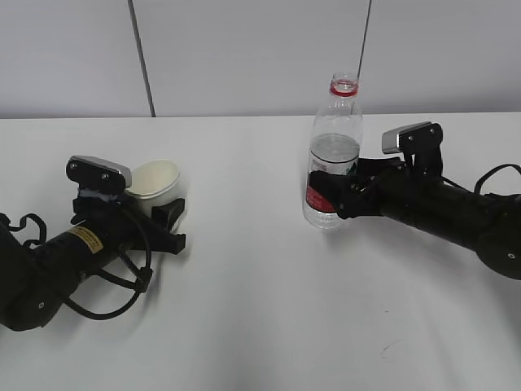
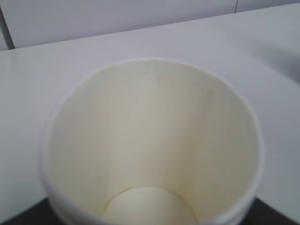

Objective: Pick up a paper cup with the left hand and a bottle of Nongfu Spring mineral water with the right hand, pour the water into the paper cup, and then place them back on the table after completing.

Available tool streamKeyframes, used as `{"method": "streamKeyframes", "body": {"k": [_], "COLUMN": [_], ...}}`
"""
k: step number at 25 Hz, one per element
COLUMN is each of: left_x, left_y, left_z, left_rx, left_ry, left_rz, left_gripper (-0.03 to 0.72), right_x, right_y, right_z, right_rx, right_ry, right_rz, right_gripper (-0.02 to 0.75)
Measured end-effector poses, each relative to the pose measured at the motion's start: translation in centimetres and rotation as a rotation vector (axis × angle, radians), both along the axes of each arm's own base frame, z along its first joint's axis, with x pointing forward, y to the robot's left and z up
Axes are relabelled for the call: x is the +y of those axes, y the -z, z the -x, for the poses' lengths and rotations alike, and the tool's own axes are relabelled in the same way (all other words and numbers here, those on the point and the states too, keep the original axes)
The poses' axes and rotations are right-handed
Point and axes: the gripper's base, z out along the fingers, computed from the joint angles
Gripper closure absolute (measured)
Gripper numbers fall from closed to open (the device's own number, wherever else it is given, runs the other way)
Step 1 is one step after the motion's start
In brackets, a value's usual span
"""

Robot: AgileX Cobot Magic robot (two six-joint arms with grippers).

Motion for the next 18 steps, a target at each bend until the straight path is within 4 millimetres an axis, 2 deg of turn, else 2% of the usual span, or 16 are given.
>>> {"method": "streamKeyframes", "body": {"k": [4, 13, 18], "left_x": [-0.04, -0.25, -0.83], "left_y": [-0.01, 0.0, 0.03], "left_z": [0.04, 0.16, 0.55], "left_rx": [-0.001, -0.003, -0.004], "left_ry": [0.006, 0.035, 0.115], "left_rz": [0.0, -0.005, -0.011], "left_gripper": [0.311, 0.311, 0.311], "right_x": [0.04, 0.05, 0.05], "right_y": [-0.09, -0.11, -0.11], "right_z": [-0.47, -0.52, -0.52], "right_rx": [-0.012, -0.013, -0.013], "right_ry": [0.0, -0.002, -0.002], "right_rz": [-0.001, 0.001, 0.001], "right_gripper": [0.106, 0.209, 0.269]}}
